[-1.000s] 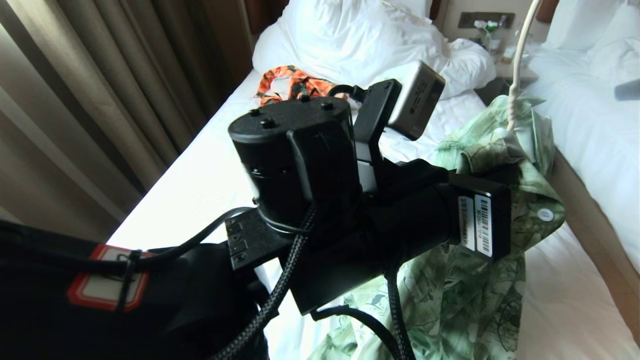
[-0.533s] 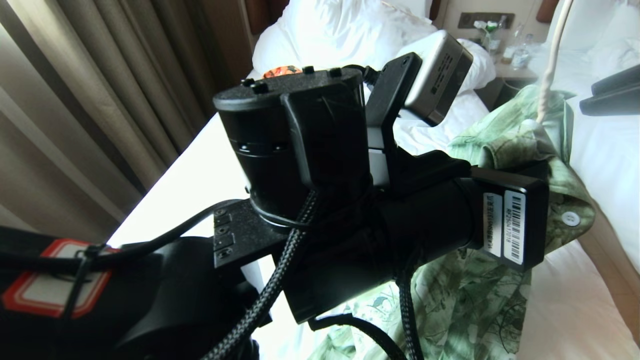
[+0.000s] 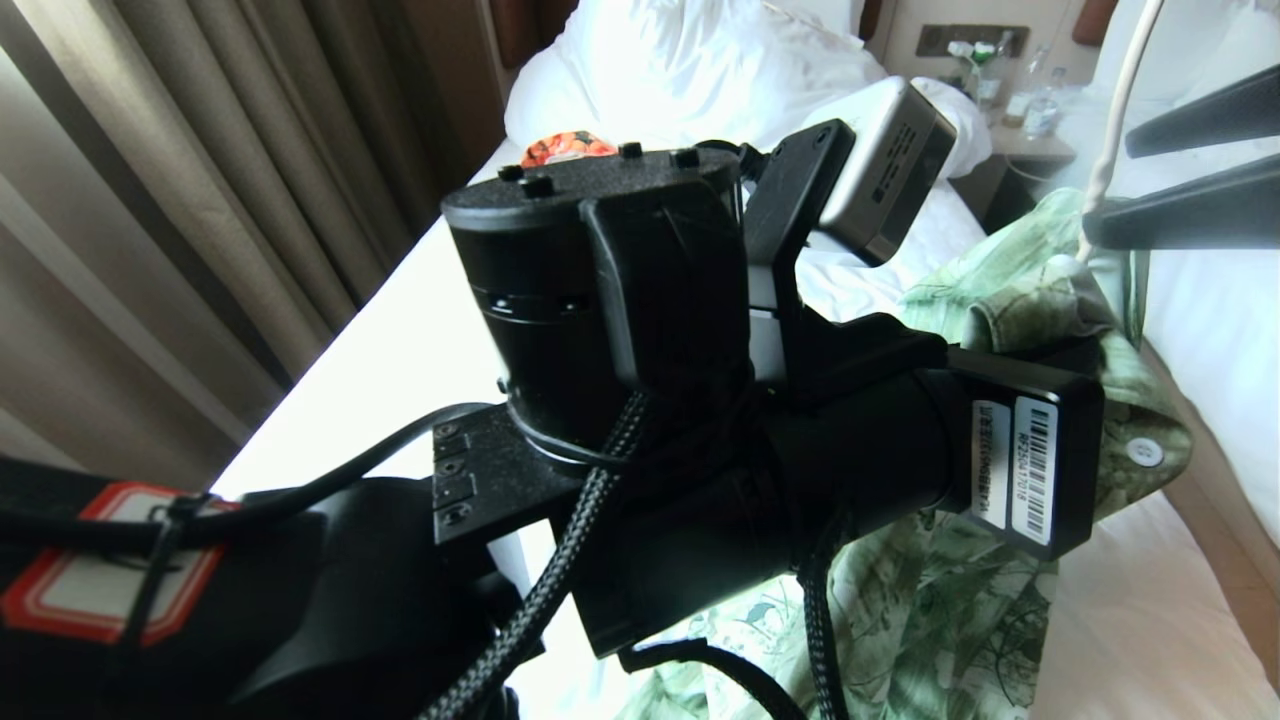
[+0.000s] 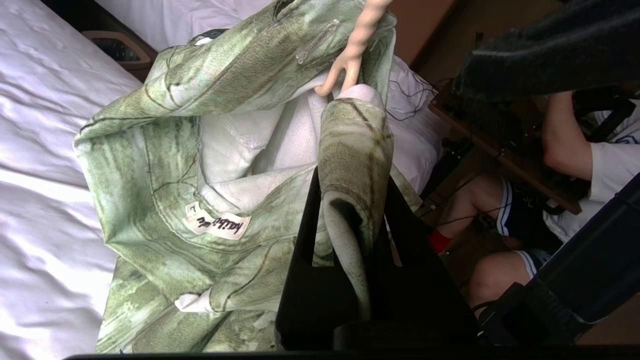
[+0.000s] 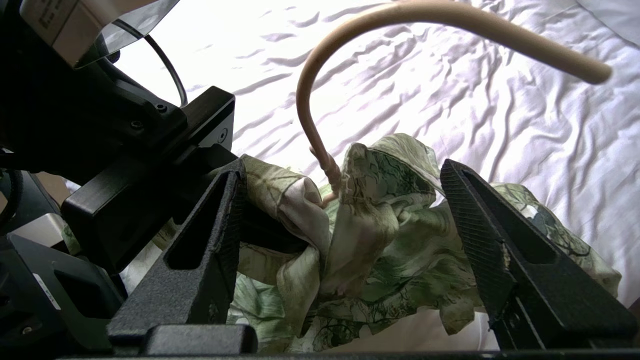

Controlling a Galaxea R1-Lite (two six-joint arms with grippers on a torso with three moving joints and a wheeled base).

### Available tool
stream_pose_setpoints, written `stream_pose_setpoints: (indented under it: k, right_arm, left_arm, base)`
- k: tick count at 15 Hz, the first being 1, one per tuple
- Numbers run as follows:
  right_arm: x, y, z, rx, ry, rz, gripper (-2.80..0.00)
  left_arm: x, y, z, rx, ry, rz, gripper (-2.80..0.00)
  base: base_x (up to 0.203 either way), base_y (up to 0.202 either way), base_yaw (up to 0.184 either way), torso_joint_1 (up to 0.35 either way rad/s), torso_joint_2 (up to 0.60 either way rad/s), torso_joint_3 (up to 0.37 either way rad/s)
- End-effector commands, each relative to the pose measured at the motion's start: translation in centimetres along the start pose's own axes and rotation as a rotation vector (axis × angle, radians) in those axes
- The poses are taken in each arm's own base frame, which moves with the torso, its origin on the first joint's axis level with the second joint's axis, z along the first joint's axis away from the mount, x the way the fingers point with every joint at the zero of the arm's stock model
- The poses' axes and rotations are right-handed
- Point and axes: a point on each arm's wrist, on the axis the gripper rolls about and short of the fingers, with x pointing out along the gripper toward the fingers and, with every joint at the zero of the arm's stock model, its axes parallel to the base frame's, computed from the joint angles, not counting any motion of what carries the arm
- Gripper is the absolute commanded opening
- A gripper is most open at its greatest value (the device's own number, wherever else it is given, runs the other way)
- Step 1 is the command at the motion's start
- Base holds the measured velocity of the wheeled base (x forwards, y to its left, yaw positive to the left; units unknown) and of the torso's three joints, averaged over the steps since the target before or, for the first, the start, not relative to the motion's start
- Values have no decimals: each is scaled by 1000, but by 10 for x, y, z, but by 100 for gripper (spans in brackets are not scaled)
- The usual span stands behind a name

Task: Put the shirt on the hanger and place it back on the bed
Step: Take the clothes hanger out of the clothes

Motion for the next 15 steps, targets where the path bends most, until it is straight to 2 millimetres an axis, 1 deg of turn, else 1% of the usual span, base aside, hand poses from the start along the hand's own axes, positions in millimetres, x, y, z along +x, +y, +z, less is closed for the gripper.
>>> stream_pose_setpoints:
  k: [1,2,5,6,9,11,15]
  right_arm:
    - [18,3,-1,-7,43,24,0]
    - [23,3,0,-8,47,25,0]
    - [33,2,8,-8,-20,7,0]
    - [36,2,9,-12,-32,5,-280]
    - [35,5,10,-17,-36,17,-280]
    - [40,6,10,-18,-27,21,-280]
    - [41,9,11,-24,-28,34,-280]
  left_arm:
    - [0,0,1,0,-6,5,-280]
    - [-1,0,2,0,-10,10,-280]
    - [-3,0,1,0,-6,14,-280]
    - [-3,0,2,0,-2,14,-280]
    - [-5,0,3,-1,11,17,-280]
    - [-6,0,3,-1,24,20,-280]
    - [-8,-1,5,-1,22,21,-280]
  base:
    - [0,0,0,0,0,0]
    - [0,0,0,0,0,0]
    - [0,0,0,0,0,0]
    - [0,0,0,0,0,0]
    - [0,0,0,0,0,0]
    - [0,0,0,0,0,0]
    - [0,0,0,0,0,0]
